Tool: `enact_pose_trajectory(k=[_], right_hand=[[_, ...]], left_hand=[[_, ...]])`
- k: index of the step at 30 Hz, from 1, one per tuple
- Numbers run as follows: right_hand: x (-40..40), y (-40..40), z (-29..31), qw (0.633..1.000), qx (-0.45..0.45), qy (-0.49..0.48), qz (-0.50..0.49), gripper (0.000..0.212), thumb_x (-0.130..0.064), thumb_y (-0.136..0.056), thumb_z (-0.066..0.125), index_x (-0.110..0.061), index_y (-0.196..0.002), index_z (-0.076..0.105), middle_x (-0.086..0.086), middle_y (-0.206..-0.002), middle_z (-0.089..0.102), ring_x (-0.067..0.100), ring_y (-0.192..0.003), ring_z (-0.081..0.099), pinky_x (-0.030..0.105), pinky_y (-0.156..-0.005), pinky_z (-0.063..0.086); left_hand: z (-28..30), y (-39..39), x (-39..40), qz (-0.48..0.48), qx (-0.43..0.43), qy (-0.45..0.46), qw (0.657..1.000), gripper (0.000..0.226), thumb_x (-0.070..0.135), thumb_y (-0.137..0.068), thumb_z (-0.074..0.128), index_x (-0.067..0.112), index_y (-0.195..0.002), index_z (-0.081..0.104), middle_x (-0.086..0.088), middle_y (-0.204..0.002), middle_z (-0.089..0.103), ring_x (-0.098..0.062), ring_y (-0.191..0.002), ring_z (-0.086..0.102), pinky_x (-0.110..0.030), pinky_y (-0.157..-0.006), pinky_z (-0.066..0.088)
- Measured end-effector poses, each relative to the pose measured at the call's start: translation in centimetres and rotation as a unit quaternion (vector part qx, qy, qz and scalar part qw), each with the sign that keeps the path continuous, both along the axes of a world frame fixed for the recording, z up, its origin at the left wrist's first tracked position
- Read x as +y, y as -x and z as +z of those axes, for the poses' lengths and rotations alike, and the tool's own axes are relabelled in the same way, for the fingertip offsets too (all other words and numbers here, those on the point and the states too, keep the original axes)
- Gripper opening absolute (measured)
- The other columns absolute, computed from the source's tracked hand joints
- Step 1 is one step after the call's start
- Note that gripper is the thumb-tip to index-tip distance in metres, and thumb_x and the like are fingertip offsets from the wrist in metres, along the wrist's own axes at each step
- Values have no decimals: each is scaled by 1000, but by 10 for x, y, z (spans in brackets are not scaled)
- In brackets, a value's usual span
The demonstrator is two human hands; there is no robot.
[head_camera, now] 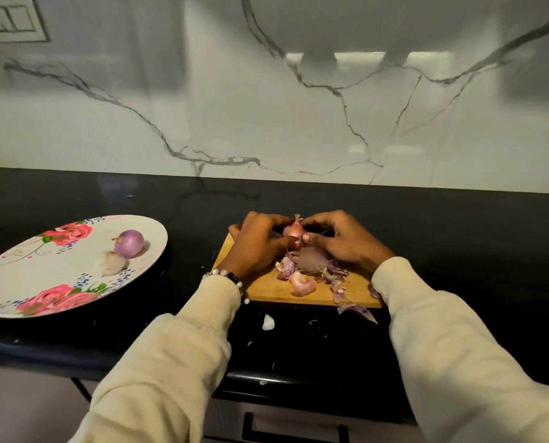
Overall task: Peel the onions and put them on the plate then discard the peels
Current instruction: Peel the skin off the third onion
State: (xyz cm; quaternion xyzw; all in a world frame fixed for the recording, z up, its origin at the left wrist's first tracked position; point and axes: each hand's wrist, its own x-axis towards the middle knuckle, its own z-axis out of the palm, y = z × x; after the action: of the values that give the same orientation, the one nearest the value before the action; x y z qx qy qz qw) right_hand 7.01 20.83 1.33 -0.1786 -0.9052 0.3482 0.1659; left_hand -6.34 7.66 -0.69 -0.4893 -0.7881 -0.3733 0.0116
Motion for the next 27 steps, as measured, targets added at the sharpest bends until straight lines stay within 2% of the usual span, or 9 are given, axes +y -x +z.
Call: enact_pose_trajectory(k=[1,3,6,8,13,17,19,22,27], right_hand=[[-1,-1,0,1000,19,6,-5,36,-17,-93,67,-20,-128,64,-1,-125,66,12,-113,56,37,-102,45],[-1,-3,2,996,79,44,-9,34,-14,-89,71,-20,-122,68,-2,-120,68,14,-113,61,43,-104,48],[-3,-11,8,978,169,124,11,34,-12,-85,74,-17,-118,69,0,-117,70,13,-111,64,41,-103,50],[-6,-16,12,969,192,150,27,33,-15,-84,75,-20,-116,70,-1,-116,70,13,-111,64,40,-102,51],[-11,-20,13,962,174,207,51,40,-20,-76,82,-27,-113,70,1,-118,67,22,-107,67,47,-99,53],[-4,-28,16,963,154,213,55,51,-20,-63,86,-24,-111,71,4,-118,69,24,-109,67,47,-97,54],[-3,-30,16,971,142,187,50,49,-14,-65,86,-25,-110,71,2,-118,69,23,-113,65,46,-97,54],[-4,-30,13,974,135,175,38,46,-1,-70,84,-27,-106,70,2,-117,69,23,-113,64,41,-96,55],[-1,-33,12,971,145,189,32,49,3,-67,85,-22,-106,70,5,-117,69,23,-110,66,38,-92,57]], left_hand=[[0,-1,-1,-3,-11,-10,1000,42,40,-81,75,34,-121,66,15,-112,69,-10,-117,53,-41,-91,23],[1,-4,-3,-33,-99,-73,992,42,34,-78,79,33,-118,68,14,-111,69,-10,-113,58,-46,-98,38],[9,-11,-11,-85,-270,-185,941,41,16,-78,80,23,-117,70,1,-111,70,-20,-107,66,-48,-87,56],[15,-15,-13,-105,-303,-206,924,43,7,-76,79,15,-117,69,-5,-109,72,-22,-104,68,-44,-85,58],[23,-30,-15,-125,-293,-243,916,41,-9,-70,76,3,-109,69,-7,-93,74,-14,-88,72,-23,-75,56],[22,-32,-10,-118,-310,-243,912,27,-11,-72,73,3,-95,74,-9,-85,75,-21,-82,73,-29,-71,57],[21,-31,-9,-100,-309,-238,916,17,-8,-75,73,4,-87,75,-9,-82,75,-22,-79,73,-33,-69,59],[22,-32,-10,-83,-233,-211,946,15,-5,-78,73,6,-87,75,-6,-81,74,-15,-77,72,-24,-68,58],[20,-26,-10,-29,-237,-226,944,11,-2,-89,64,4,-89,73,-10,-80,72,-16,-64,66,-26,-60,58]])
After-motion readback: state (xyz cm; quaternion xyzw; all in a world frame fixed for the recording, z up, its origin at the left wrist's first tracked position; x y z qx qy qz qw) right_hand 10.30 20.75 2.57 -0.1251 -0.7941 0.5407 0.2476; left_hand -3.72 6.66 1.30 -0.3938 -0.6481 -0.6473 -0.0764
